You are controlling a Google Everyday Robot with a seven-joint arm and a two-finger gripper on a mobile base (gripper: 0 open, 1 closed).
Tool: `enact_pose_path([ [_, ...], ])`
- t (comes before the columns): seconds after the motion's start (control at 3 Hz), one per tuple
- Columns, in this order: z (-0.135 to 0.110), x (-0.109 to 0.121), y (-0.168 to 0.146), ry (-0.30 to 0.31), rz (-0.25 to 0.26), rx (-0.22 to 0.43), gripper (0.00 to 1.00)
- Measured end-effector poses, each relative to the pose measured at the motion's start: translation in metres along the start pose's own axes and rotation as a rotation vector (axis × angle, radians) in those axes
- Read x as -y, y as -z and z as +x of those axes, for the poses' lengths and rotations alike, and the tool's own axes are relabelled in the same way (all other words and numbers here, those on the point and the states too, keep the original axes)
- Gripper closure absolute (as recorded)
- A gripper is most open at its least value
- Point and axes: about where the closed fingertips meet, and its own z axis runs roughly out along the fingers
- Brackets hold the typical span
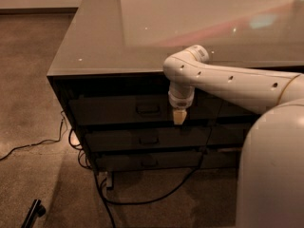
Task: Open top drawer
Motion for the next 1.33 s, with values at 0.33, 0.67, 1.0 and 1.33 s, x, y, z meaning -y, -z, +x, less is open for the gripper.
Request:
enact_pose_path([
  [0.33, 0.005, -0.019, 0.014, -0.005, -0.013, -0.022, 0.65],
  [0.67, 0.007, -0.022, 0.023, -0.005, -0.015, -0.023, 0.88],
  [1.0, 0.007, -0.02, 0.032, -0.005, -0.015, -0.023, 0.86],
  [1.33, 0.007, -0.02, 0.034, -0.005, -0.015, -0.023, 0.62],
])
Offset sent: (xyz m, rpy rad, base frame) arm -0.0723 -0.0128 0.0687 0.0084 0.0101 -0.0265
